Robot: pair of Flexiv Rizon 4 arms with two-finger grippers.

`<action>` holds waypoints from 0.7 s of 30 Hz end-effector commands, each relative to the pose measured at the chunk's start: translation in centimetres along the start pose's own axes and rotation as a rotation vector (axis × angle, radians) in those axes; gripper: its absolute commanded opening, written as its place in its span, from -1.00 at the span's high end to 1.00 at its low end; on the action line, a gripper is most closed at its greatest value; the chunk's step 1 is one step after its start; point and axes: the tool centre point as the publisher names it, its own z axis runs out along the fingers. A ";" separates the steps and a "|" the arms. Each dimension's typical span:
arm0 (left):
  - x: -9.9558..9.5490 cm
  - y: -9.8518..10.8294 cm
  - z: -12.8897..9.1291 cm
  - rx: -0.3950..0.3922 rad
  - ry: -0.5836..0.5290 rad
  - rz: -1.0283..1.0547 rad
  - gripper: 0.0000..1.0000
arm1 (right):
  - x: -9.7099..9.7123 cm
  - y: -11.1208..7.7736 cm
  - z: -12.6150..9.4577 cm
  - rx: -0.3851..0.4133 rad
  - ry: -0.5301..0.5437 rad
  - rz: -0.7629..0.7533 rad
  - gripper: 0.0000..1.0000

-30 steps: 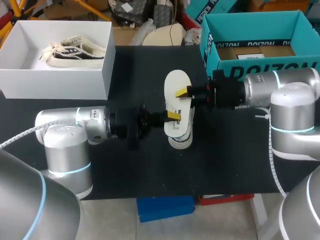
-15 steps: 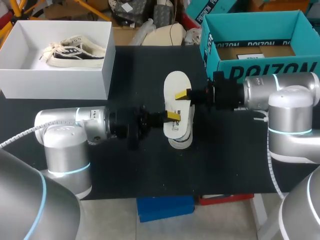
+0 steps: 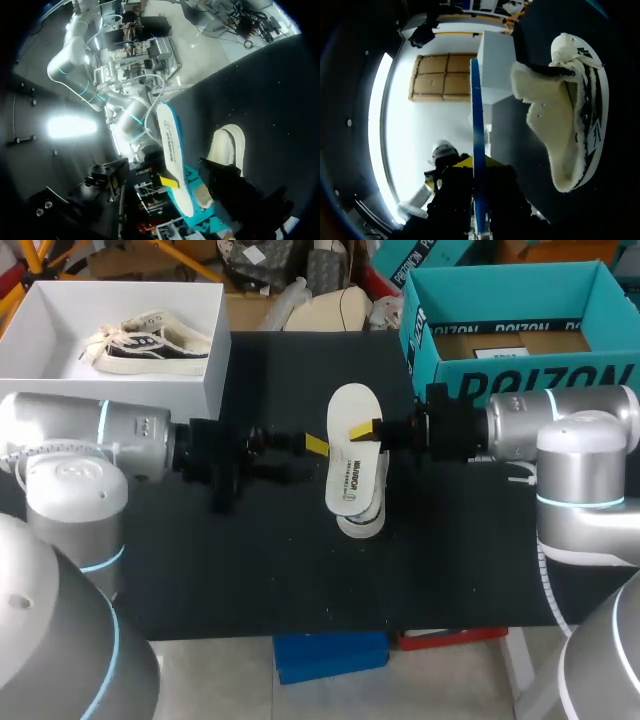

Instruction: Take the shoe out of the shoebox, open the shoe tongue, remove and reinsert the insole, then place the shoe into the shoebox

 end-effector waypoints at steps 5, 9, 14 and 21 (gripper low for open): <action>-4.7 0.4 -1.9 0.239 0.668 0.190 -1.00 | 0.0 0.0 0.1 -0.003 0.000 0.000 1.00; -5.6 0.0 -2.4 0.312 0.909 0.320 -1.00 | 0.0 0.0 0.1 -0.003 0.000 0.000 1.00; -5.6 0.0 -2.4 0.312 0.909 0.320 -1.00 | 0.0 0.0 0.1 -0.003 0.000 0.000 1.00; -5.6 0.0 -2.4 0.312 0.909 0.320 -1.00 | 0.0 0.0 0.1 -0.003 0.000 0.000 1.00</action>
